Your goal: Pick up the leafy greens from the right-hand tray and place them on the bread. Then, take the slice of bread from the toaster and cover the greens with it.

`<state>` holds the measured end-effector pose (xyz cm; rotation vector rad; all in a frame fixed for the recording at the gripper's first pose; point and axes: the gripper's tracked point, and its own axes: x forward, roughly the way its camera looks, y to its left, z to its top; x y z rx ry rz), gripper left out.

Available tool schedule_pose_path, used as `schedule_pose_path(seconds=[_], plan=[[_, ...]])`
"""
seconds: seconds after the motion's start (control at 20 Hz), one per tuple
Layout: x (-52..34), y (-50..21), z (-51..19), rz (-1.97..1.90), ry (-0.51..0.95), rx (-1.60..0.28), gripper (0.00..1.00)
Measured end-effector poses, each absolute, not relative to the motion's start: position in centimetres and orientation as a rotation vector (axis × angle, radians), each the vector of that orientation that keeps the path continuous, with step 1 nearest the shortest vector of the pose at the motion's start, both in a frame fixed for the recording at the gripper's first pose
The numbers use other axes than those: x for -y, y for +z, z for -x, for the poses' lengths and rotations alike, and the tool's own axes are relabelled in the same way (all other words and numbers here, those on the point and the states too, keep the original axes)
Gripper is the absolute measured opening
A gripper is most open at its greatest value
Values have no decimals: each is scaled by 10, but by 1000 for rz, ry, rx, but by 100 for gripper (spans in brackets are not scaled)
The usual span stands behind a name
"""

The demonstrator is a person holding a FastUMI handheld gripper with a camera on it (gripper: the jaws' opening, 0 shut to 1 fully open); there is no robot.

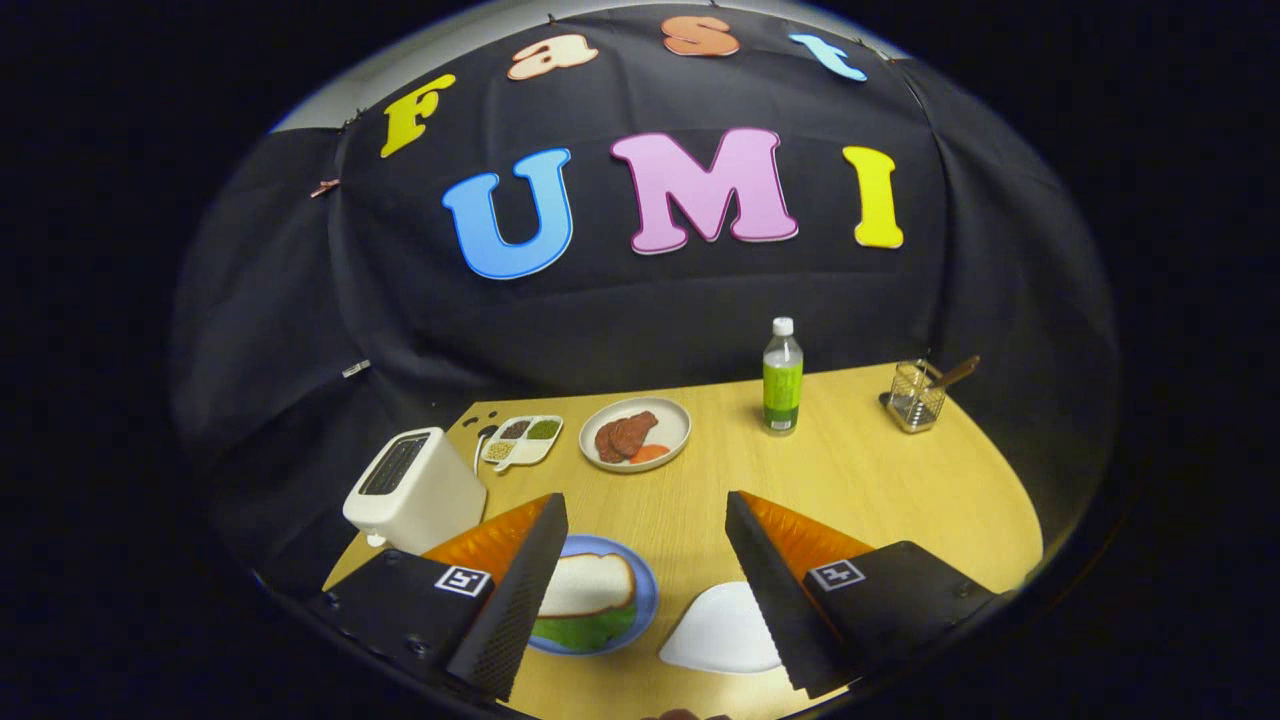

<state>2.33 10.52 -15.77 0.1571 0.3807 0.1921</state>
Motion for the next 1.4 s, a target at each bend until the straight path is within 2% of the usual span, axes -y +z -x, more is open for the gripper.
schedule_pose_path(seconds=[0.55, 0.8, 1.4], plan=[[-11, -55, -18, 18, 245, -90, 99], [3, -54, -15, 23, 265, -84, 99], [-10, -57, -27, -23, 166, -106, 99]])
